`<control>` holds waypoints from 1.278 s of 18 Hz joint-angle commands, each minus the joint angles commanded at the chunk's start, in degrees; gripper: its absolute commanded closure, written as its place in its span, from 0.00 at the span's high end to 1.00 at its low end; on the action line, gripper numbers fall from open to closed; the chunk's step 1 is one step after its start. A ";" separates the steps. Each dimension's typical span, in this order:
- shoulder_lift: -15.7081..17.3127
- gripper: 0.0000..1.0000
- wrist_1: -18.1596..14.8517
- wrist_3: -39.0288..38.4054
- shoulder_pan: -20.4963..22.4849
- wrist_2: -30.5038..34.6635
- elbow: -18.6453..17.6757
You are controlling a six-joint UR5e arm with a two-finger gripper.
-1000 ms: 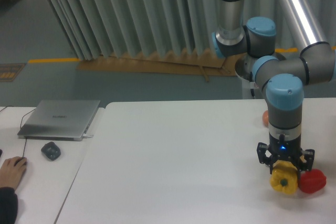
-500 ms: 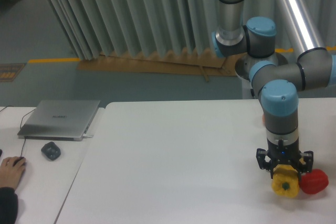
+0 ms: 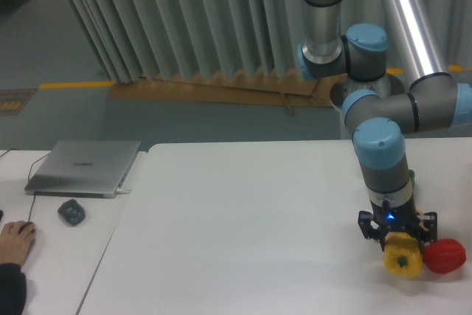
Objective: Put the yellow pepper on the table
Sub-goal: 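Lower the yellow pepper onto the table and open the gripper, then lift the open gripper up away from the yellow pepper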
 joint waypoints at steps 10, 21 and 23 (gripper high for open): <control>4.72 1.00 -5.42 10.48 2.62 4.47 -4.48; 11.07 1.00 -15.55 54.61 10.71 1.41 -3.78; 12.39 1.00 -17.65 59.48 13.52 -3.40 -3.61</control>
